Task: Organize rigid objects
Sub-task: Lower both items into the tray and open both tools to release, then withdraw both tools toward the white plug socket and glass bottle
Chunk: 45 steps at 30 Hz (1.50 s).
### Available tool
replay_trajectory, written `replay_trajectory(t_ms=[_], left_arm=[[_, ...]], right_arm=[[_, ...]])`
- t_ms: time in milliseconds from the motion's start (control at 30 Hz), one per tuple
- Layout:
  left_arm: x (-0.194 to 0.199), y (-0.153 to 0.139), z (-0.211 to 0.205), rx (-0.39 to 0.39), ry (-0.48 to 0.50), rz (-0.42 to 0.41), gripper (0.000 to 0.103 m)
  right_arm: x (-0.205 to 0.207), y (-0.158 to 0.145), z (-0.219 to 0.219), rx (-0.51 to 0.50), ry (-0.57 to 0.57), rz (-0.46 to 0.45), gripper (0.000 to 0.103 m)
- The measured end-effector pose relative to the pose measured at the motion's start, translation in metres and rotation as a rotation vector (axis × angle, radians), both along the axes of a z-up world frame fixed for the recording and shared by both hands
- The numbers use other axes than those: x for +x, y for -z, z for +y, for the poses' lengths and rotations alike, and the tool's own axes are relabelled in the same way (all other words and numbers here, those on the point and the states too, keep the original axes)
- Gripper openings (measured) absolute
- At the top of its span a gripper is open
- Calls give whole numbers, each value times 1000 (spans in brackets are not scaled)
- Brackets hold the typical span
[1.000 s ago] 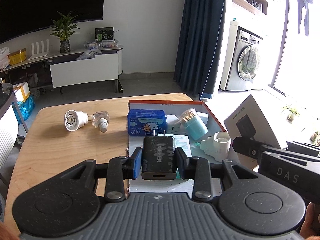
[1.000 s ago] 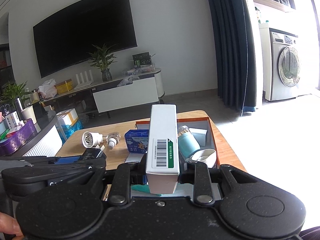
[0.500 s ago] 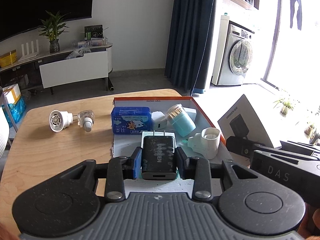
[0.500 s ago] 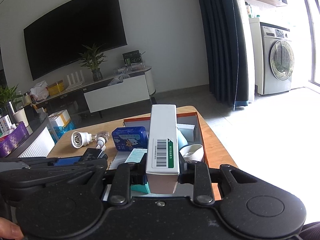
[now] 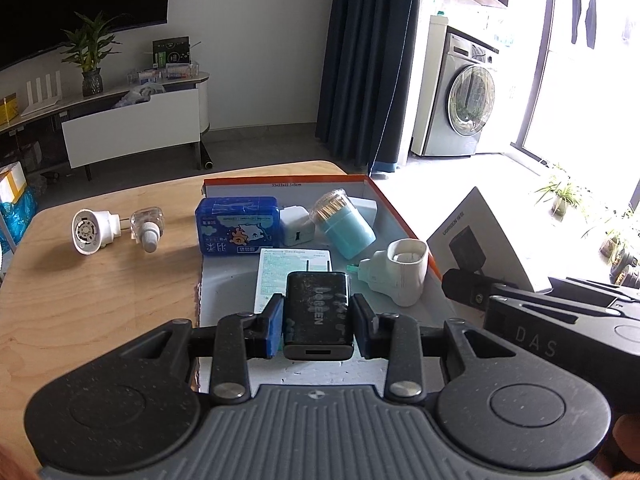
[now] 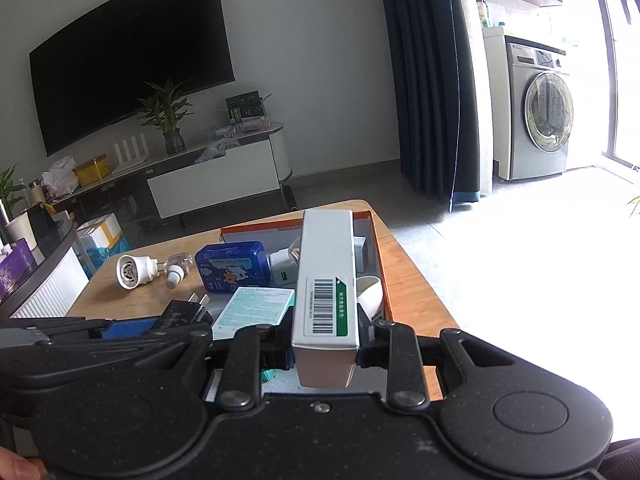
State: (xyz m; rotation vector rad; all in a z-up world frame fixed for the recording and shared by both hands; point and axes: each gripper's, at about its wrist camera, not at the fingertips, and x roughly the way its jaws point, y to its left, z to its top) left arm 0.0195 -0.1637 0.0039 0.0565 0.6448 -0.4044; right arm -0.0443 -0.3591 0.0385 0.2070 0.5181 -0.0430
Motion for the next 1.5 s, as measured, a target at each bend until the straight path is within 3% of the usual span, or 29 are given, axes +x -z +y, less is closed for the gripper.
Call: replay_trajectory(t_ms=[200, 567, 800, 967, 1100, 1500], left_arm=[[3, 5, -4, 0, 9, 18, 36], [7, 9, -9, -26, 59, 52, 38], [9, 6, -3, -26, 33, 56, 42], [12, 1, 7, -14, -15, 56, 52], [15, -4, 18, -3, -58, 55, 67], [25, -11, 54, 0, -144, 57, 90]], right_arm=[[1, 4, -5, 21, 6, 1, 46], [-3, 1, -14, 38, 50, -47, 46], [-4, -3, -13, 42, 40, -61, 47], [-2, -4, -7, 34, 13, -61, 55], [1, -8, 0, 25, -3, -63, 74], [20, -18, 22, -1, -45, -46, 84]])
